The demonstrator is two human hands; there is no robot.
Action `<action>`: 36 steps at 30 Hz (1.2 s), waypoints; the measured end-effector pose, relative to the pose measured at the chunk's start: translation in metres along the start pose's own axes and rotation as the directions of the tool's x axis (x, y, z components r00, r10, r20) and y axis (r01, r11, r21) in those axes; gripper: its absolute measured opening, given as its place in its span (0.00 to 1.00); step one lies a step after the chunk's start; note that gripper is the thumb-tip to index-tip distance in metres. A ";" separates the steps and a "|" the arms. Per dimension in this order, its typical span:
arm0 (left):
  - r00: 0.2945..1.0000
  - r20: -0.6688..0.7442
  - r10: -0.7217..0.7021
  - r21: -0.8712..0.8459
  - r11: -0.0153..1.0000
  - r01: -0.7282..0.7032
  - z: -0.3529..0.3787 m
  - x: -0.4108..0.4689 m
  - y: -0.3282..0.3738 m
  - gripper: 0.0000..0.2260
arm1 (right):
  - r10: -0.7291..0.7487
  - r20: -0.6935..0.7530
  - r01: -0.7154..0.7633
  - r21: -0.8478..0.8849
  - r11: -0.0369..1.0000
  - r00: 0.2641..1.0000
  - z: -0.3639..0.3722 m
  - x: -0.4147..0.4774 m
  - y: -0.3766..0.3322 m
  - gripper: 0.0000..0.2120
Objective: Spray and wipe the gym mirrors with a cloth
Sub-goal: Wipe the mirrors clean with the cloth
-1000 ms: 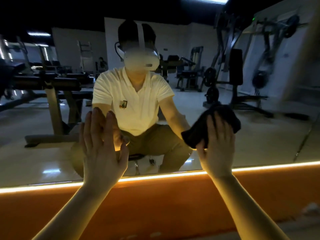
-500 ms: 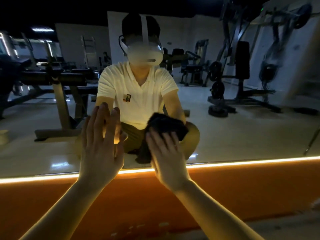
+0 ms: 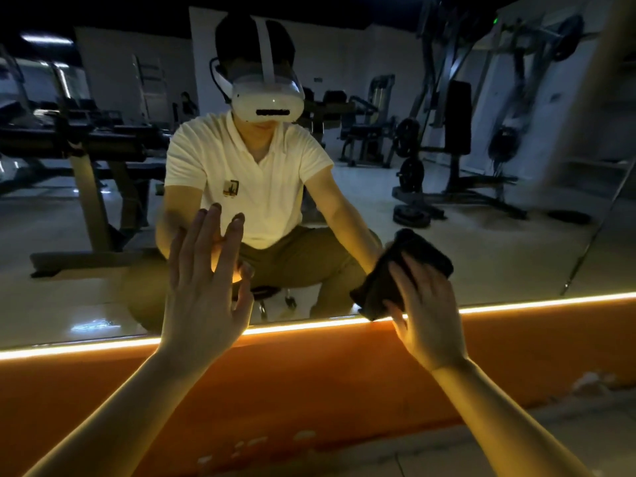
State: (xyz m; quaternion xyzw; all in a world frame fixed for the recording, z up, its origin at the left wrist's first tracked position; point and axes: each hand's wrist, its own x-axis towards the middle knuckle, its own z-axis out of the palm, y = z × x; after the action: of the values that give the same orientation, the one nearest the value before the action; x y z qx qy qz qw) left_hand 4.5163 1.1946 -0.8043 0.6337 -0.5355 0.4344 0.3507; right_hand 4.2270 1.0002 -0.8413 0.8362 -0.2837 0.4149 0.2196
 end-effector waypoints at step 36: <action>0.995 0.073 -0.068 0.178 0.983 0.054 -0.041 -0.016 -0.046 0.44 | -0.145 -0.118 0.138 -0.061 0.989 0.982 0.023 0.034 -0.081 0.35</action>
State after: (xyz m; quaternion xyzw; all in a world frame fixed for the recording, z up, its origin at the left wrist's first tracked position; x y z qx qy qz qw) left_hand 4.5540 1.2458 -0.8027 0.6950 -0.4889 0.4435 0.2852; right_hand 4.3102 1.0360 -0.8370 0.8213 -0.2204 0.4409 0.2873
